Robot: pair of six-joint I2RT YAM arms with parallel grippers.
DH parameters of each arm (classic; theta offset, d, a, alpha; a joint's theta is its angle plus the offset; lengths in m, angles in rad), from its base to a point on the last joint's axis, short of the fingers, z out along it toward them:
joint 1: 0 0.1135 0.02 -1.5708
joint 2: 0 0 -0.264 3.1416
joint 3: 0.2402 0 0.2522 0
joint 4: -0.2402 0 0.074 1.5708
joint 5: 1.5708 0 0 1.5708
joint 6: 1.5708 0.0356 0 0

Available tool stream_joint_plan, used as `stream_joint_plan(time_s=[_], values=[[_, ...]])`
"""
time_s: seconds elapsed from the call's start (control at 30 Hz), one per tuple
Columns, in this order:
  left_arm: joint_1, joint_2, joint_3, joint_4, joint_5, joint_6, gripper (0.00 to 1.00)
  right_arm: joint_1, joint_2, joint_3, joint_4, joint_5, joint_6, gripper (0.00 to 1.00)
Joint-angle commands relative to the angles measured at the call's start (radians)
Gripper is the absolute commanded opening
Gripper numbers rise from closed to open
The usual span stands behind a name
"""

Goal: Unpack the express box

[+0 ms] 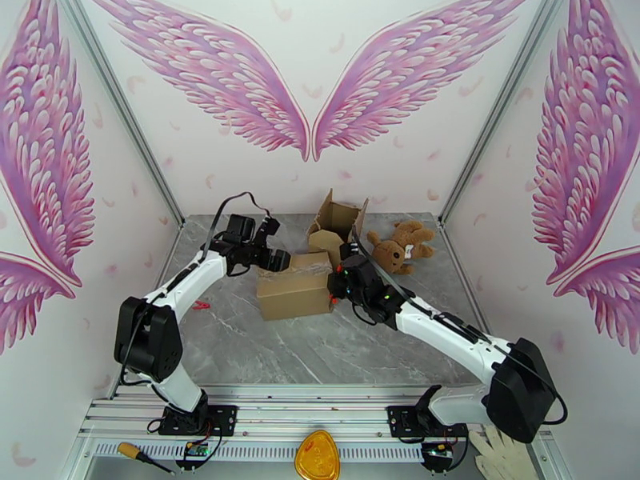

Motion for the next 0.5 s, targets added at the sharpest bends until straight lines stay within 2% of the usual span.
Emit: stream_joint_plan(time_s=[0.0,0.47], values=[[-0.014,-0.073,-0.111,-0.114,0.101,-0.041,0.86,0.009,0.036,0.057,-0.031,0.051,-0.009,0.00],[-0.016,-0.417,-0.394,-0.197,0.115,-0.151,0.84,0.053,0.241,0.245,-0.016,-0.022,-0.025,0.00]])
